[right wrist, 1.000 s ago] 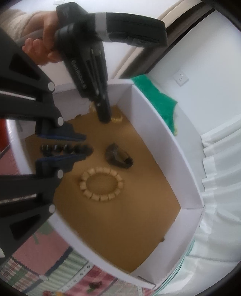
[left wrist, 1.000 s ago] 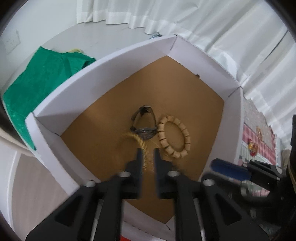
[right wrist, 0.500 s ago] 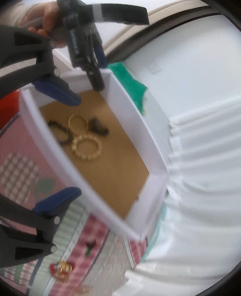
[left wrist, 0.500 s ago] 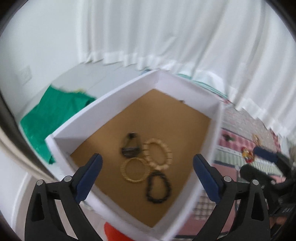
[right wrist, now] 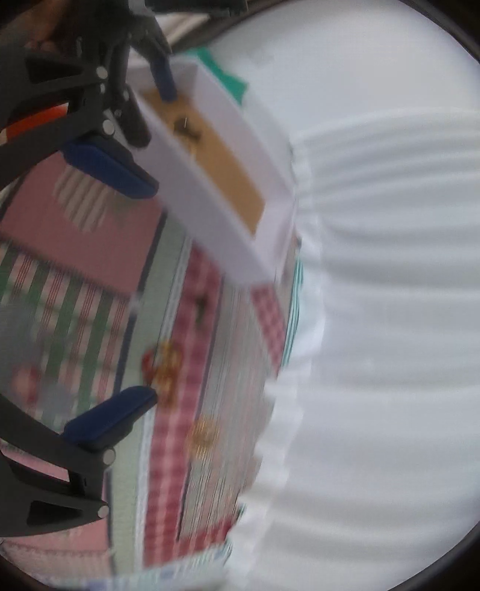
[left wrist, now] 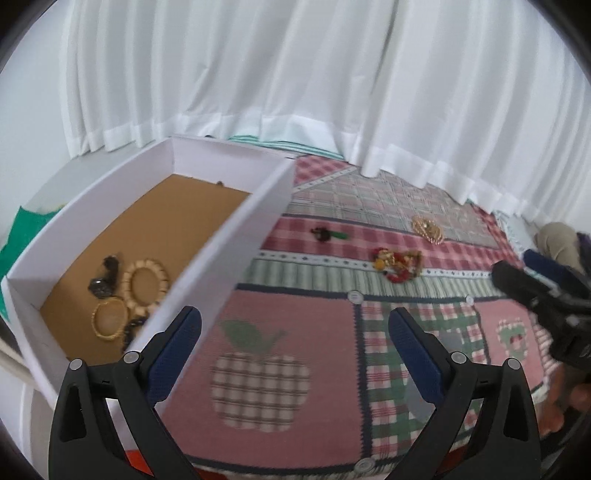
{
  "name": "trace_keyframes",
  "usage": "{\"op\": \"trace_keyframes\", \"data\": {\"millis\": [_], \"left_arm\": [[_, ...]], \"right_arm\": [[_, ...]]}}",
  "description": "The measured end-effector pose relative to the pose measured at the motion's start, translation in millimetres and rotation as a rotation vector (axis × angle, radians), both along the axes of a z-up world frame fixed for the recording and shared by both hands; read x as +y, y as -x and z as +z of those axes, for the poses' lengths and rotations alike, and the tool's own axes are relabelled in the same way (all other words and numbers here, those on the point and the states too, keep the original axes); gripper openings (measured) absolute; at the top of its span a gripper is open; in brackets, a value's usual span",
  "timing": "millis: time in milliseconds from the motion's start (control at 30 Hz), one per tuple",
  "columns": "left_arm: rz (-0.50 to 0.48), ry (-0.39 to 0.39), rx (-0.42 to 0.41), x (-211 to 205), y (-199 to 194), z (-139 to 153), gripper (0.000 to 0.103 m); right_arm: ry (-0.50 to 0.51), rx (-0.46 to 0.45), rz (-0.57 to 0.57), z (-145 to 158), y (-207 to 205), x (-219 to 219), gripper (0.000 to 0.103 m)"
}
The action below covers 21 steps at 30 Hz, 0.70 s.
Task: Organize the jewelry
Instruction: 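Withdraw both tools from the box back over the quilt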
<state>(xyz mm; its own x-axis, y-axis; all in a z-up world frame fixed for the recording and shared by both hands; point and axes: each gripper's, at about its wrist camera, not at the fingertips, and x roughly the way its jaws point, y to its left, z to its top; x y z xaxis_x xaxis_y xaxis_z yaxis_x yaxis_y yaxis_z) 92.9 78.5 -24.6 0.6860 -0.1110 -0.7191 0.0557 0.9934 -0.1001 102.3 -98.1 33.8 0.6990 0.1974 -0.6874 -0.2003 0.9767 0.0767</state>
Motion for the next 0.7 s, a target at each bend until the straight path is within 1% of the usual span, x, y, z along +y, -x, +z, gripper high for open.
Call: {"op": "trace_keyframes", "data": {"millis": [100,133,200,300,367,433,500,567,633,700], "left_arm": [[-0.027,-0.066,0.000,-32.3,5.8,-13.9,0.101],[-0.039,-0.077,0.002,-40.7,6.9,-19.1,0.101],[-0.060,-0.087,0.005,-54.2,11.1,-27.0,0.101],[-0.103,-0.073,-0.003,-67.1,17.6,-39.2,0.101],[-0.121,-0.066,0.006,-74.6,21.1,-46.5,0.101],[-0.148,-0.059,0.051,-81.5,21.5,-54.4,0.101],[-0.191,-0.069,0.100,-88.4,19.4,-62.9,0.101],[-0.217,-0.087,0.130,-92.3,19.2,-71.1,0.101],[-0.213,-0.107,0.151,-92.9,18.2,-78.8,0.101],[-0.192,-0.110,0.161,-89.7,17.0,-83.5,0.101]], "right_arm": [[-0.007,-0.019,-0.067,-6.5,11.9,-36.3,0.103],[-0.014,-0.025,-0.092,-10.2,15.5,-49.0,0.103],[-0.023,-0.021,-0.138,-18.1,20.9,-70.8,0.103],[0.001,-0.008,-0.184,-30.9,28.0,-89.2,0.103],[0.030,0.000,-0.210,-40.1,32.2,-95.0,0.103],[0.049,0.025,-0.234,-53.6,35.2,-98.6,0.103],[0.042,0.046,-0.231,-68.7,36.8,-99.6,0.103],[0.036,0.055,-0.223,-77.3,42.2,-101.6,0.103],[0.032,0.056,-0.213,-81.7,45.7,-102.5,0.103],[0.021,0.044,-0.205,-83.6,47.5,-105.3,0.103]]}}
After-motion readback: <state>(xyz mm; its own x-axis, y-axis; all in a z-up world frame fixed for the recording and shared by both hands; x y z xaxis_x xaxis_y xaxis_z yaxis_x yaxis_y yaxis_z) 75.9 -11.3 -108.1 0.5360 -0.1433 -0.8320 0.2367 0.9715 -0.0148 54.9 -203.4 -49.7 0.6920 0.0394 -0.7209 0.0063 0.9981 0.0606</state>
